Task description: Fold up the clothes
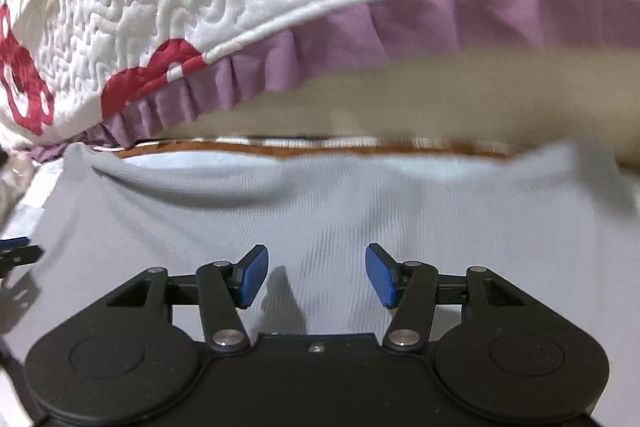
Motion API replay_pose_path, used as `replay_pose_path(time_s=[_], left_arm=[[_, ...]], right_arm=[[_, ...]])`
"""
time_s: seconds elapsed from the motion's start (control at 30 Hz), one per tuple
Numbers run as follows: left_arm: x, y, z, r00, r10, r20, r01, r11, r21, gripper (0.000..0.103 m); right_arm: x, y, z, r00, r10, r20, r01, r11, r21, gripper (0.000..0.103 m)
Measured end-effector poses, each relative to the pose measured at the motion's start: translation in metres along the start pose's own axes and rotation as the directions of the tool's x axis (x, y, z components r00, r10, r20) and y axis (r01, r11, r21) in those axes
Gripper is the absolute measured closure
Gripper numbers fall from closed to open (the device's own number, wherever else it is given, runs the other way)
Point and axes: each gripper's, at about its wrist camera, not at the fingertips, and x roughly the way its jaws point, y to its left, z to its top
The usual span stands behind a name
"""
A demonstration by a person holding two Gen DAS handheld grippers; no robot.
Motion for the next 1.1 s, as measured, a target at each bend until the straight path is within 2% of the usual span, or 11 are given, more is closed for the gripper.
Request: replay_pose_path(time_s=[0.13, 0.27, 0.33, 0.4, 0.5, 0.63, 0.7, 0.77, 0.83, 1.0, 1.1], left_arm=[[0.000, -0.006, 0.000, 0.999, 0.035, 0.015, -0.035, 0.998, 0.051, 0.062], [0.001, -0.017, -0.003, 0.998, 0.060, 0.031, -0.064, 0.990, 0.125, 0.065], [0.002, -0.018, -0.002, 0.998, 0.044, 0.033, -0.048, 0.992, 0.118, 0.080], [0.003, -0.019, 0.000, 0.999, 0.026, 0.027, -0.028, 0.993, 0.116, 0.091], [0.001, -0.025, 0.001, 0.999, 0.027, 0.029, -0.031, 0.989, 0.148, 0.099], [-0.039, -0.014, 0.006, 0.993, 0.031, 0.110, -0.034, 0.999, 0.030, 0.099], [-0.055, -0.009, 0.001, 0.993, 0.031, 0.113, -0.032, 0.999, 0.003, 0.099], [-0.039, -0.005, -0.009, 0.998, 0.048, 0.045, -0.047, 0.999, -0.010, 0.098], [-0.023, 0.007, -0.018, 0.999, 0.036, -0.003, -0.036, 0.996, -0.087, 0.097], [-0.038, 0.009, -0.008, 0.995, 0.097, 0.035, -0.095, 0.994, -0.047, 0.097], [-0.041, 0.008, -0.006, 0.984, 0.178, 0.025, -0.178, 0.984, -0.008, 0.099]], right_arm=[[-0.008, 0.004, -0.023, 0.998, -0.056, -0.009, 0.055, 0.994, -0.097, 0.043], [-0.016, 0.004, -0.037, 0.998, -0.067, 0.007, 0.067, 0.980, -0.188, 0.040], [-0.020, 0.002, -0.040, 0.998, -0.064, 0.016, 0.066, 0.977, -0.202, 0.037], [-0.022, -0.001, -0.039, 0.998, -0.056, 0.018, 0.058, 0.987, -0.151, 0.036], [-0.022, -0.005, -0.035, 0.999, -0.042, 0.019, 0.043, 0.996, -0.083, 0.032], [-0.021, -0.007, -0.034, 0.999, -0.034, 0.020, 0.035, 0.996, -0.082, 0.032], [-0.022, -0.008, -0.035, 0.999, -0.026, 0.019, 0.028, 0.996, -0.088, 0.032], [-0.024, -0.009, -0.036, 1.000, -0.016, 0.018, 0.018, 0.996, -0.093, 0.032], [-0.026, -0.011, -0.037, 1.000, -0.007, 0.020, 0.009, 0.995, -0.098, 0.032], [-0.029, -0.009, -0.041, 0.999, -0.030, 0.023, 0.032, 0.992, -0.121, 0.032], [-0.037, -0.014, -0.045, 0.998, -0.060, 0.016, 0.062, 0.989, -0.136, 0.032]])
